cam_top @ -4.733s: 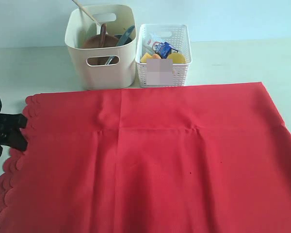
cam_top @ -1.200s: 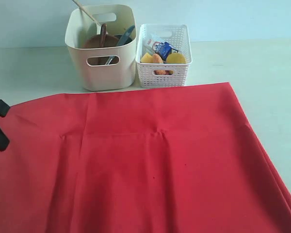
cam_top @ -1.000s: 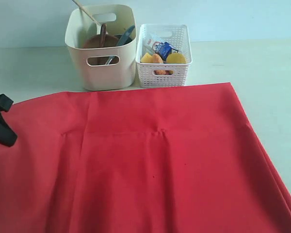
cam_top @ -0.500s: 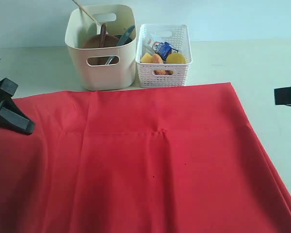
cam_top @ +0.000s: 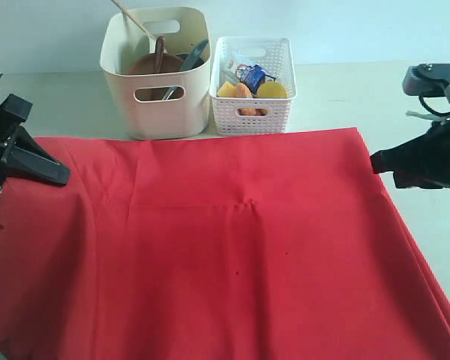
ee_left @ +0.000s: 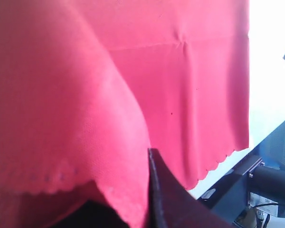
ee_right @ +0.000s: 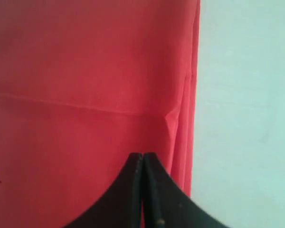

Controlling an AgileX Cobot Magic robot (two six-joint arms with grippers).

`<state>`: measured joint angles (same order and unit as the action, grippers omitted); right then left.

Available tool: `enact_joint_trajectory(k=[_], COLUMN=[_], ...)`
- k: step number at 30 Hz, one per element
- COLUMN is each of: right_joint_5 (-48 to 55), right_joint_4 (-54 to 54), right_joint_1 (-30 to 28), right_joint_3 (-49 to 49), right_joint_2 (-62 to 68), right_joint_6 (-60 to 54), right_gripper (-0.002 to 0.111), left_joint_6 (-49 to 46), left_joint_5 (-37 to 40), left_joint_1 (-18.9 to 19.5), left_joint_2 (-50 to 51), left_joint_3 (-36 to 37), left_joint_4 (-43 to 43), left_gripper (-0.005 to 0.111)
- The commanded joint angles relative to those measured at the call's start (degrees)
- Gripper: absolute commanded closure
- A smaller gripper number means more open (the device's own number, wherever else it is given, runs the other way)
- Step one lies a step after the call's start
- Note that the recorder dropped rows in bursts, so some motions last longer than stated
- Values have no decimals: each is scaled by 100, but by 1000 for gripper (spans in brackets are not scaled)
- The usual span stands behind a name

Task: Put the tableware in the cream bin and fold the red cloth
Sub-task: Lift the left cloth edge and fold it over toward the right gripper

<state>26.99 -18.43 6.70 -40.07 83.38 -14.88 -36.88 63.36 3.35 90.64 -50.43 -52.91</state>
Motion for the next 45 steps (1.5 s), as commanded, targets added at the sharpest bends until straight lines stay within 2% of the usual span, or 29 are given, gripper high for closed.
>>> enact_joint_trajectory(k=[1, 4, 10, 14, 24, 33, 39, 45], right_joint_5=[-377, -567, -633, -713, -741, -741, -720, -720], right_joint_4=[144, 291, 910, 952, 952, 916, 904, 904], right_joint_1=[237, 457, 511, 511, 511, 528, 528, 528], right_joint_3=[-147, -230, -400, -436, -436, -436, -436, -436], right_joint_2=[619, 1094, 1813, 2007, 2227, 2240, 2250, 2250], right_joint_6=[-5, 35, 707, 761, 761, 761, 761, 761], right_gripper=[108, 108, 108, 108, 108, 108, 108, 108], left_joint_6=[-62, -62, -62, -62, 240, 847, 1201, 1258], left_joint_5=[10, 10, 69, 93, 243, 257, 102, -104], left_joint_1=[-2, -2, -2, -164, -1131, -1941, -2500, -3068], left_joint_2=[-57, -57, -57, -57, -57, 224, 919, 2046], left_joint_3=[-42, -42, -141, -216, -706, -1516, -2166, -2949], left_joint_4=[-242, -252, -297, -315, -343, -431, -569, -1084], left_gripper=[107, 107, 107, 107, 107, 107, 107, 107])
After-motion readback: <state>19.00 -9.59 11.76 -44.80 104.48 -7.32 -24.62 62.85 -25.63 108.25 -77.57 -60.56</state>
